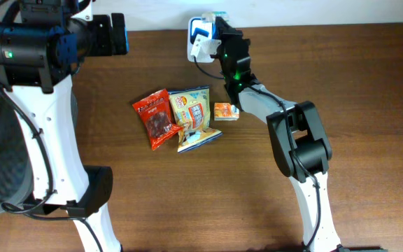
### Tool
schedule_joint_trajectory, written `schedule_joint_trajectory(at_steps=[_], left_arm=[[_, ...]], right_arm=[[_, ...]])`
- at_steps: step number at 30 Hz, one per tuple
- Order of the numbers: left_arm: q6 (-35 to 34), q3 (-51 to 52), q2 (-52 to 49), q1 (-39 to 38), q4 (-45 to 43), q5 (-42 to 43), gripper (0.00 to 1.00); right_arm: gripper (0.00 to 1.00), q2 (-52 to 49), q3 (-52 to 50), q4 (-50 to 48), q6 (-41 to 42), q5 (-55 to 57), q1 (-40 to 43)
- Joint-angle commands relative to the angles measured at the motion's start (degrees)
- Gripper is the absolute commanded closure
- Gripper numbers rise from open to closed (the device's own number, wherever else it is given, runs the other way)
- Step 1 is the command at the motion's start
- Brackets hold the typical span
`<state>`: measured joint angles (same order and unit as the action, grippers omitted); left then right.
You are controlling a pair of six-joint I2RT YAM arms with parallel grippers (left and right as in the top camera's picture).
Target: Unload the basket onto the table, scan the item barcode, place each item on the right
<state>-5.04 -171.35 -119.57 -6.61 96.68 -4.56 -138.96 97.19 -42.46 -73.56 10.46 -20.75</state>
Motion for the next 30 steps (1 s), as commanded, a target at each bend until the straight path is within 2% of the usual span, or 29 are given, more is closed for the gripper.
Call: schedule_joint_trajectory(at_steps=[1,4,7,9,11,12,14,15,16,17,20,21,24,27,28,29,30], left_arm=[[-0.09,-0.39,0.55,0.13,0.02,-0.22,0.01],[-0.09,-0.39,0.55,0.13,0.02,-0.22,0.01],[-0.09,-0.39,0.55,0.13,0.02,-0.22,0.01],[-0.09,-0.39,0.55,0.13,0.02,-0.22,0.01],[-0.09,-0.39,0.55,0.13,0.02,-0.22,0.01],[-0.09,-0.39,0.55,0.13,0.02,-0.22,0.01],[-0.09,-0.39,0.55,0.13,0.02,-0.24,0.01],[-0.09,-0.39,0.55,0.13,0.02,-0.22,0.01],[-0.09,-0.39,0.55,0.13,0.02,-0.22,0.01],[-0.09,-0.39,0.55,0.13,0.02,-0.22,0.01],[-0.09,-0.39,0.55,0.13,0.02,-0.24,0.01],[-0.09,-0.39,0.55,0.13,0.02,-0.24,0.01],[-0.09,-0.39,0.55,0.13,0.02,-0.24,0.01],[-0.09,-0.39,0.55,0.13,0.02,-0.22,0.01],[-0.09,-0.39,0.55,0.13,0.02,-0.22,0.01],[-0.09,-0.39,0.55,0.13,0.02,-0.22,0.01],[-0.09,-0.39,0.55,0.13,0.02,-0.22,0.01]], right_arm=[[0.96,-0.20,0.28,-0.39,-0.13,-0.11,-2.12],[0.96,-0.20,0.28,0.35,0.76,-0.83,-2.54],[0.96,-0.20,0.28,7.41,7.72,1.01,-2.58],[0.96,-0.15,0.28,-2.01,16.20,9.73,-2.56],[0.96,0.76,0.28,-15.47,18.45,18.58,-1.64],[0.96,2.40,0.28,-17.86,21.29,22.40,-0.35],[0.96,5.90,0.28,-15.89,29.62,31.67,3.69],[0.96,7.96,0.28,-10.21,34.51,37.66,6.73],[0.96,10.14,0.28,-0.24,39.19,42.42,10.64],[0.96,11.23,0.28,6.47,42.84,44.17,13.20],[0.96,13.27,0.28,43.23,63.78,42.91,26.62],[0.96,13.25,0.28,51.78,68.67,38.71,30.82],[0.96,13.25,0.28,67.21,81.09,24.70,47.78],[0.96,13.14,0.28,70.93,81.59,13.42,60.08],[0.86,13.14,0.28,71.21,81.61,13.22,64.08],[0.36,13.14,0.28,71.49,81.59,12.20,66.90],[0.01,13.14,0.28,72.83,81.59,9.18,68.50]])
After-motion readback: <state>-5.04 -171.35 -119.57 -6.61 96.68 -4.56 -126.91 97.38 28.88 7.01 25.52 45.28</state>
